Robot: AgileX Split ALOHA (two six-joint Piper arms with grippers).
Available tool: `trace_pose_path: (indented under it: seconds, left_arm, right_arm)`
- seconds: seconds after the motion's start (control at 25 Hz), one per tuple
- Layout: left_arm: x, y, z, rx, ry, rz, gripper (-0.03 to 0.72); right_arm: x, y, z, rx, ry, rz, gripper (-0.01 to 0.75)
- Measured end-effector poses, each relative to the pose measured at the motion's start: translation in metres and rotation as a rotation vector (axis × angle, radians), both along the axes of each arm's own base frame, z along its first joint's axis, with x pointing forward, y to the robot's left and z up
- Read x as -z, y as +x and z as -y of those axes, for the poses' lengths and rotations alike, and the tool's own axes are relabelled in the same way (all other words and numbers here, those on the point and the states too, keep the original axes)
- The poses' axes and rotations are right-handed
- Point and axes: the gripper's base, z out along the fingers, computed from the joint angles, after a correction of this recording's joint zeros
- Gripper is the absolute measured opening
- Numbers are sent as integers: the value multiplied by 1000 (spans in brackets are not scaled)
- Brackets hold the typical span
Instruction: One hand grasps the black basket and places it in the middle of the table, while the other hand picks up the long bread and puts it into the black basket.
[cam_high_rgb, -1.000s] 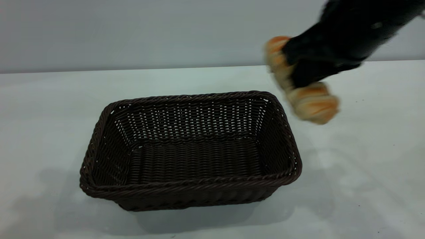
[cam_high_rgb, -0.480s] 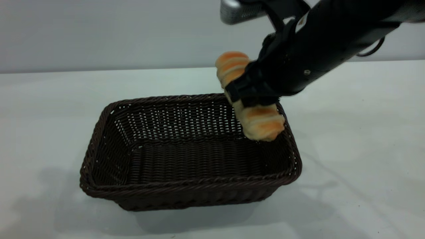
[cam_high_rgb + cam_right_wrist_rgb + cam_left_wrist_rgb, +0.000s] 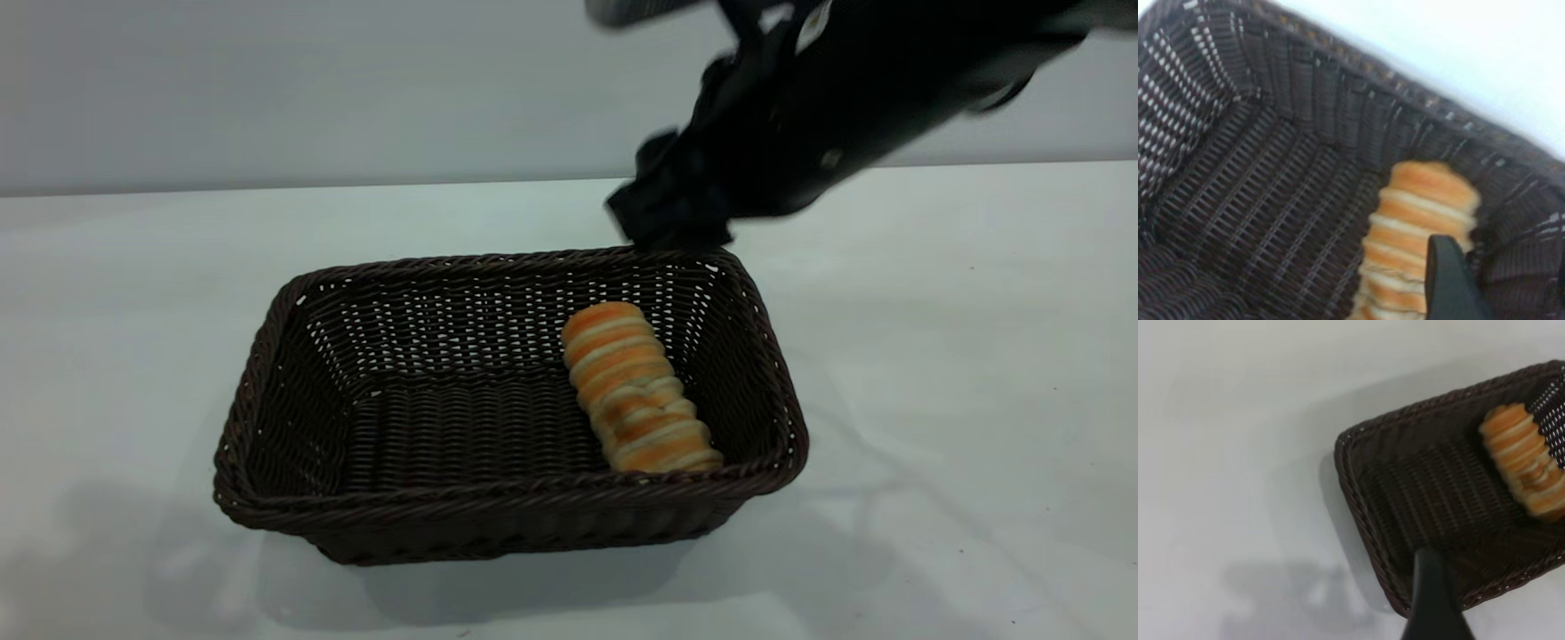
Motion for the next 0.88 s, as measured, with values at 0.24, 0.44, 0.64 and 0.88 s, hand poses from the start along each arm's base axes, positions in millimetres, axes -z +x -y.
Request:
trace_pose_path:
  seconds: [0.24,0.44,0.64,0.88]
  left_arm:
    - [-19,-28,-10,5,40,65,542]
    - [-34,-58,-16,9,37,115,542]
    - [-46,-94,-24,18,37,147,542]
    - [-53,-141,-34,27,35,177,542]
  right_arm:
    - [-46,0,45,70,11,-20,296]
    - [-83,-9,97,169,21,-56,245]
    - [-110,-40,127,171,-16,-142,237]
    - [-140,-93,136,94,-37,-205,237]
